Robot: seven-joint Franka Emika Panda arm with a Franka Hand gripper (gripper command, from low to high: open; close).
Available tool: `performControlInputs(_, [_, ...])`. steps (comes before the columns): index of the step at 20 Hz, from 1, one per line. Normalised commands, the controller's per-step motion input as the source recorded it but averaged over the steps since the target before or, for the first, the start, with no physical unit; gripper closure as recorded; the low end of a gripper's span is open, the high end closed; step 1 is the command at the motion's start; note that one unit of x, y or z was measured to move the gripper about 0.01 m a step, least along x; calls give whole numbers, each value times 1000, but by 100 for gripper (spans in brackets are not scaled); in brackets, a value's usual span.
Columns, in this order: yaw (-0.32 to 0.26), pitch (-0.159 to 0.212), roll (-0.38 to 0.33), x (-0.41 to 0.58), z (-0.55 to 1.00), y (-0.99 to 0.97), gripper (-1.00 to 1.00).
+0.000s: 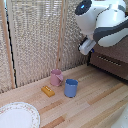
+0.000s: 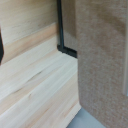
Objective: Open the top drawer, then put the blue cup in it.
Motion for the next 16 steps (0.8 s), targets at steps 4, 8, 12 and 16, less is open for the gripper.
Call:
performControlInputs(4, [-205, 155, 237, 294, 0, 300, -100])
performControlInputs(8, [-210, 151, 234, 279, 0, 291, -100])
performControlInputs(12, [-210, 131, 189, 209, 0, 340, -100])
performControlInputs(16, [-242, 96, 163, 89, 0, 289, -100])
